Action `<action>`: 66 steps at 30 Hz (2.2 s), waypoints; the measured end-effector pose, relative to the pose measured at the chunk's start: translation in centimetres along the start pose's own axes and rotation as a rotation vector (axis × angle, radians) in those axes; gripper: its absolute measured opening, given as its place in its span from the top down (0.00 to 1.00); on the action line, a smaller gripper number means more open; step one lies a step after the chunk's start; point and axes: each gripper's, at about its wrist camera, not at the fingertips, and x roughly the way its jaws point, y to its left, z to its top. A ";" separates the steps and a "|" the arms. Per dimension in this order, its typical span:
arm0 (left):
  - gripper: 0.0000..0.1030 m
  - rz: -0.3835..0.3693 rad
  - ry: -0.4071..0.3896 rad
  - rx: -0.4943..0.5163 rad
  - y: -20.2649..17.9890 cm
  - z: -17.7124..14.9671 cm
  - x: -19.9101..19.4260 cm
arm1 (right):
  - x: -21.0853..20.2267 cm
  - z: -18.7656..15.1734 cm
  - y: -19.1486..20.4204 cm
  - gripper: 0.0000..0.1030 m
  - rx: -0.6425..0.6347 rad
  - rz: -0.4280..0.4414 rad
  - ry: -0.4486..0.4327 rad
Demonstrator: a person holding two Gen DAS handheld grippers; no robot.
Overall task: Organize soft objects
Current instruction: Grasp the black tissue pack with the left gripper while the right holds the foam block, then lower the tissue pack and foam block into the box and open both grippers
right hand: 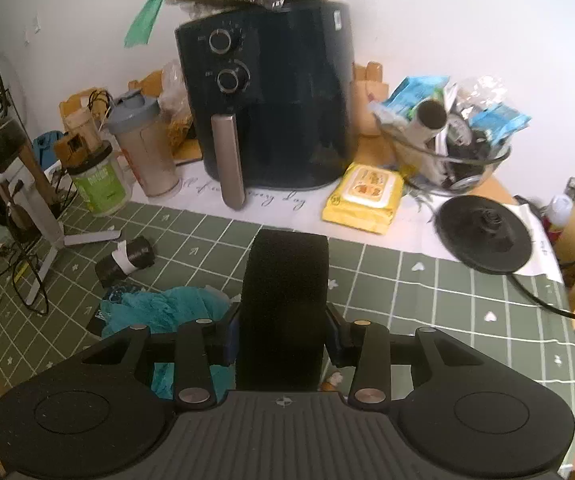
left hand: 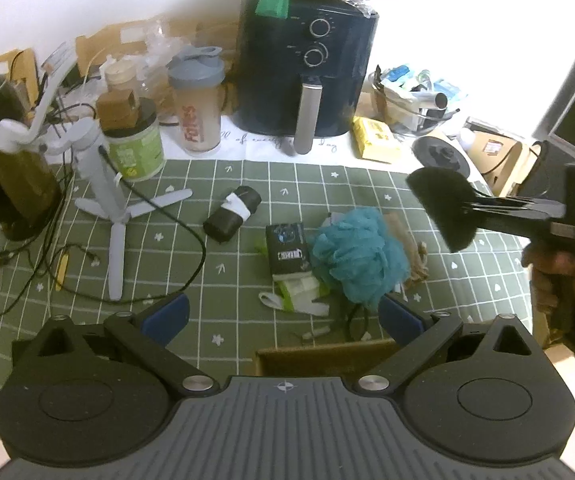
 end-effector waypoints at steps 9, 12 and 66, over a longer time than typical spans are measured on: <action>0.00 -0.018 0.007 0.024 0.9 1.7 3.0 | -5.0 -1.0 0.9 0.57 0.024 0.004 -0.061; 0.00 -0.014 0.028 0.021 1.2 2.5 4.4 | -6.3 -1.6 1.2 0.57 0.045 -0.001 -0.070; 0.53 -0.002 0.327 0.053 -0.2 7.9 20.1 | -14.9 -7.6 1.6 0.57 0.223 -0.136 -0.090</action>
